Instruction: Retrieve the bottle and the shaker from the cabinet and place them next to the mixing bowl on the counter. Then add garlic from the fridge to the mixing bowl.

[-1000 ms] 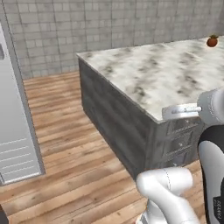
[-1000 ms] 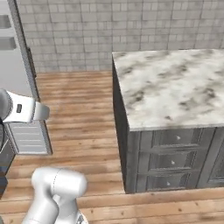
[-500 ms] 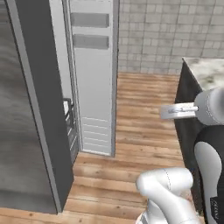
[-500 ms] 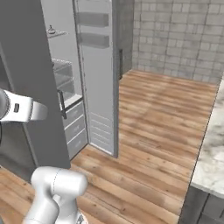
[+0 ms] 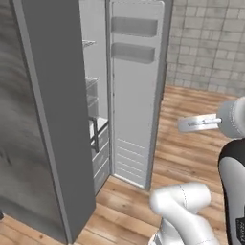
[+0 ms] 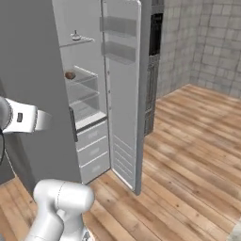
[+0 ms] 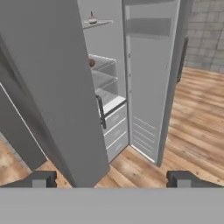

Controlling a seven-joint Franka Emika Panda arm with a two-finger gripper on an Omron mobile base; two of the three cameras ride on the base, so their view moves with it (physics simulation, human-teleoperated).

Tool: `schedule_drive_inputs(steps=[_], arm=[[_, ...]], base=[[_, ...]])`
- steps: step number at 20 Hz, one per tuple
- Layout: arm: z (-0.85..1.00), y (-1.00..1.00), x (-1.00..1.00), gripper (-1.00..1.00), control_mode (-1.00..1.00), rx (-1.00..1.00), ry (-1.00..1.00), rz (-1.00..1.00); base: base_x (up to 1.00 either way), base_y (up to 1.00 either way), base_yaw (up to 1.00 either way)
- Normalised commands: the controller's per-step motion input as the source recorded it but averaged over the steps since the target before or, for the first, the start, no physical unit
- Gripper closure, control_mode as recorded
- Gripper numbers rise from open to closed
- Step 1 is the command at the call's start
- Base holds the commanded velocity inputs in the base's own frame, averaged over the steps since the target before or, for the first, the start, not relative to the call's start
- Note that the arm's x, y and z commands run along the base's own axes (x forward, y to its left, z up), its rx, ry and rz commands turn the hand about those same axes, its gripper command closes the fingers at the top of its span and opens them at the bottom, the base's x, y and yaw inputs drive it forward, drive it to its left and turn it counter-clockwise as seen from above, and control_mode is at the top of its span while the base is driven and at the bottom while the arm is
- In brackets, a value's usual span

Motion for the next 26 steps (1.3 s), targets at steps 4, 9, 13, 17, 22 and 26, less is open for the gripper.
schedule_drive_inputs(steps=[4,9,13,17,22,26], arm=[[0.00,0.00,0.00,-1.00,1.00,0.00,0.00,0.00],[0.00,0.00,0.00,-1.00,1.00,0.00,0.00,0.00],[0.00,0.00,0.00,-1.00,1.00,0.00,0.00,0.00],[0.00,0.00,0.00,-1.00,1.00,0.00,0.00,0.00],[0.00,0.00,0.00,-1.00,1.00,0.00,0.00,0.00],[0.00,0.00,0.00,-1.00,1.00,0.00,0.00,0.00]], base=[[0.75,-0.44,0.32],[0.54,0.07,0.20],[0.40,0.09,0.15],[0.82,-0.03,0.26],[0.96,-0.20,0.35],[0.88,-0.21,0.31]])
